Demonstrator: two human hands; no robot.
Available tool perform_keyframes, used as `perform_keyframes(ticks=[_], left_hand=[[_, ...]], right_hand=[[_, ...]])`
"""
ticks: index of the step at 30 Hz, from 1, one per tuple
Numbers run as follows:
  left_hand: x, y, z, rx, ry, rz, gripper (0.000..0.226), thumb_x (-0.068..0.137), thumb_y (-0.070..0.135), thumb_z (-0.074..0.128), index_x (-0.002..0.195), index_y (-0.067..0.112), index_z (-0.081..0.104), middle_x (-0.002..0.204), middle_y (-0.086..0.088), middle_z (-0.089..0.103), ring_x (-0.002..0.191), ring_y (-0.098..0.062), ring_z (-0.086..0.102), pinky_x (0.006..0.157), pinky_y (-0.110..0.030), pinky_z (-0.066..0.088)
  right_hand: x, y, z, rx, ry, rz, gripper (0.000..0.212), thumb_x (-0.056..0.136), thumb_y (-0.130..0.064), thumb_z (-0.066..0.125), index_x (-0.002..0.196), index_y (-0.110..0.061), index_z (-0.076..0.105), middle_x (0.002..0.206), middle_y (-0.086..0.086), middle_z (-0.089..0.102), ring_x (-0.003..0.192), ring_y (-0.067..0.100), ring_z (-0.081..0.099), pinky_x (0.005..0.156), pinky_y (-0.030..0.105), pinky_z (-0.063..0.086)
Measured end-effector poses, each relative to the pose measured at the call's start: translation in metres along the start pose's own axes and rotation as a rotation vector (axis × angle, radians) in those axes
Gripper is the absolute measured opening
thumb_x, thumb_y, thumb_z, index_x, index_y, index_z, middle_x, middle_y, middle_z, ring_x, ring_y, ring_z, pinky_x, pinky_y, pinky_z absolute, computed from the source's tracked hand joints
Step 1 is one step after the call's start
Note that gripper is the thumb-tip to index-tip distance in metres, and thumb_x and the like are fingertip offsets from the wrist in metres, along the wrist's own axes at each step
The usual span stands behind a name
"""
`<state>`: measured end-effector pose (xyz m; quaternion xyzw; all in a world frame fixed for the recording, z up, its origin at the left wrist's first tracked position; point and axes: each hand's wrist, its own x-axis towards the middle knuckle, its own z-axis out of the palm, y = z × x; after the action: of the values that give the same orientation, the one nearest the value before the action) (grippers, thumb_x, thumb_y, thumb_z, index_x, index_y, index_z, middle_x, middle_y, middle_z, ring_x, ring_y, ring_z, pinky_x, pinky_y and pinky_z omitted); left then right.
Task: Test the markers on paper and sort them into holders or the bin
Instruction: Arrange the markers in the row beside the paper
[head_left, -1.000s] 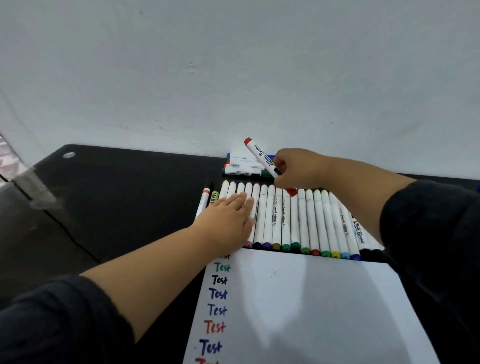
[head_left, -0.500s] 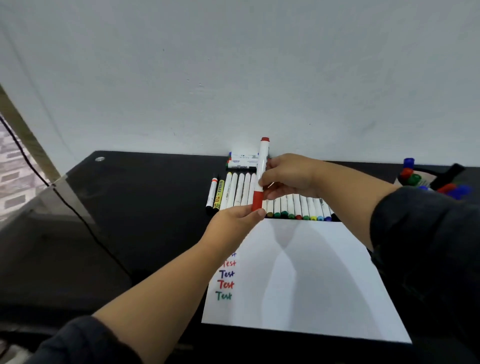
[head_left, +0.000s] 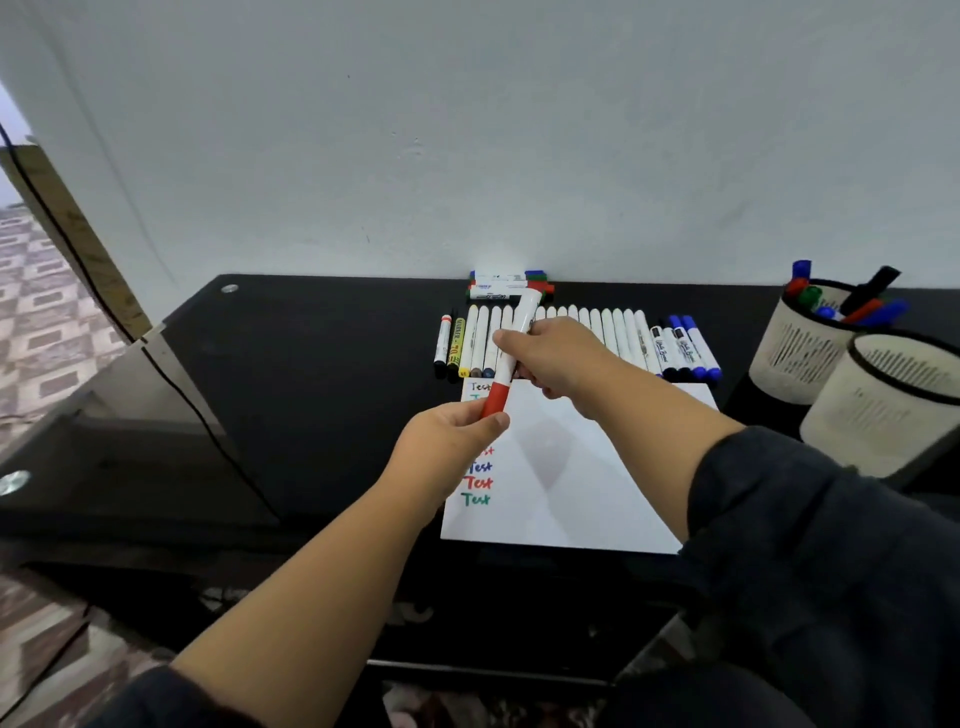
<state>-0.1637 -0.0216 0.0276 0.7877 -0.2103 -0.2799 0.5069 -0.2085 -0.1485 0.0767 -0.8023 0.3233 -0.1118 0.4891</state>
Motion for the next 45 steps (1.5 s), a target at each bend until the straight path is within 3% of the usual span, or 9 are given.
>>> perform_keyframes(ticks=[3, 8, 16, 19, 23, 26, 30, 35, 45], left_hand=[[-0.006, -0.011, 0.002, 0.016, 0.034, 0.003, 0.032, 0.088, 0.037, 0.063, 0.118, 0.025, 0.065, 0.084, 0.016, 0.062, 0.076, 0.000, 0.054, 0.056, -0.015, 0.033], [-0.010, -0.024, 0.005, 0.123, 0.085, 0.012, 0.035, 0.087, 0.039, 0.062, 0.120, 0.027, 0.064, 0.090, 0.011, 0.066, 0.080, -0.006, 0.058, 0.057, -0.018, 0.040], [-0.012, -0.025, 0.000, 0.301, 0.048, 0.091, 0.036, 0.091, 0.036, 0.058, 0.126, 0.032, 0.057, 0.083, 0.017, 0.059, 0.075, -0.005, 0.058, 0.065, -0.020, 0.047], [-0.015, -0.027, 0.000, 0.360, 0.044, 0.131, 0.031, 0.090, 0.036, 0.058, 0.120, 0.033, 0.061, 0.095, 0.014, 0.063, 0.075, -0.004, 0.059, 0.069, -0.024, 0.050], [-0.016, -0.027, 0.000, 0.400, 0.045, 0.145, 0.027, 0.089, 0.040, 0.059, 0.114, 0.031, 0.064, 0.084, 0.017, 0.059, 0.073, -0.006, 0.059, 0.068, -0.024, 0.049], [-0.016, -0.025, -0.002, 0.435, 0.033, 0.143, 0.032, 0.089, 0.042, 0.058, 0.120, 0.032, 0.062, 0.089, 0.016, 0.057, 0.074, -0.006, 0.057, 0.066, -0.021, 0.047], [-0.016, -0.024, -0.005, 0.443, -0.030, 0.120, 0.037, 0.090, 0.041, 0.056, 0.126, 0.031, 0.058, 0.099, 0.012, 0.061, 0.077, -0.008, 0.058, 0.064, -0.021, 0.046], [-0.017, -0.025, -0.010, 0.418, -0.097, 0.110, 0.030, 0.091, 0.038, 0.056, 0.118, 0.029, 0.063, 0.113, 0.008, 0.064, 0.086, -0.010, 0.059, 0.072, -0.026, 0.049], [-0.019, -0.029, -0.007, 0.653, 0.057, 0.185, 0.021, 0.090, 0.043, 0.054, 0.099, 0.026, 0.063, 0.074, 0.009, 0.055, 0.068, -0.010, 0.053, 0.059, -0.025, 0.042]], right_hand=[[-0.008, 0.008, 0.014, 0.028, 0.056, 0.003, 0.024, 0.091, -0.030, 0.054, 0.082, -0.009, 0.058, 0.072, 0.006, 0.052, 0.060, 0.015, 0.043, 0.056, 0.028, 0.036], [-0.017, 0.021, 0.030, 0.116, 0.110, 0.032, 0.021, 0.089, -0.023, 0.053, 0.070, -0.015, 0.053, 0.063, -0.003, 0.050, 0.052, 0.010, 0.041, 0.048, 0.022, 0.031], [-0.020, 0.036, 0.042, 0.243, 0.192, 0.097, 0.023, 0.091, -0.032, 0.055, 0.074, -0.017, 0.056, 0.063, -0.004, 0.050, 0.051, 0.008, 0.042, 0.048, 0.022, 0.031], [-0.021, 0.043, 0.047, 0.259, 0.235, 0.060, 0.028, 0.090, -0.042, 0.058, 0.080, -0.017, 0.059, 0.074, -0.003, 0.060, 0.059, 0.007, 0.051, 0.049, 0.021, 0.034], [-0.022, 0.045, 0.051, 0.279, 0.283, 0.013, 0.020, 0.091, -0.035, 0.059, 0.093, -0.016, 0.063, 0.087, -0.006, 0.064, 0.071, 0.004, 0.059, 0.054, 0.018, 0.043], [-0.023, 0.046, 0.053, 0.304, 0.327, 0.033, 0.018, 0.093, -0.027, 0.054, 0.077, -0.019, 0.057, 0.078, -0.006, 0.063, 0.070, 0.007, 0.059, 0.064, 0.026, 0.052], [-0.026, 0.047, 0.054, 0.311, 0.347, 0.083, 0.028, 0.092, -0.021, 0.050, 0.065, -0.019, 0.048, 0.063, -0.006, 0.053, 0.055, 0.005, 0.048, 0.043, 0.016, 0.034], [-0.026, 0.046, 0.056, 0.324, 0.320, 0.136, 0.027, 0.091, -0.021, 0.048, 0.065, -0.013, 0.049, 0.064, -0.001, 0.057, 0.055, 0.012, 0.048, 0.049, 0.024, 0.033], [-0.026, 0.044, 0.069, 0.268, 0.360, 0.130, 0.028, 0.091, -0.022, 0.049, 0.064, -0.015, 0.047, 0.063, -0.003, 0.056, 0.058, 0.012, 0.052, 0.052, 0.024, 0.037]])
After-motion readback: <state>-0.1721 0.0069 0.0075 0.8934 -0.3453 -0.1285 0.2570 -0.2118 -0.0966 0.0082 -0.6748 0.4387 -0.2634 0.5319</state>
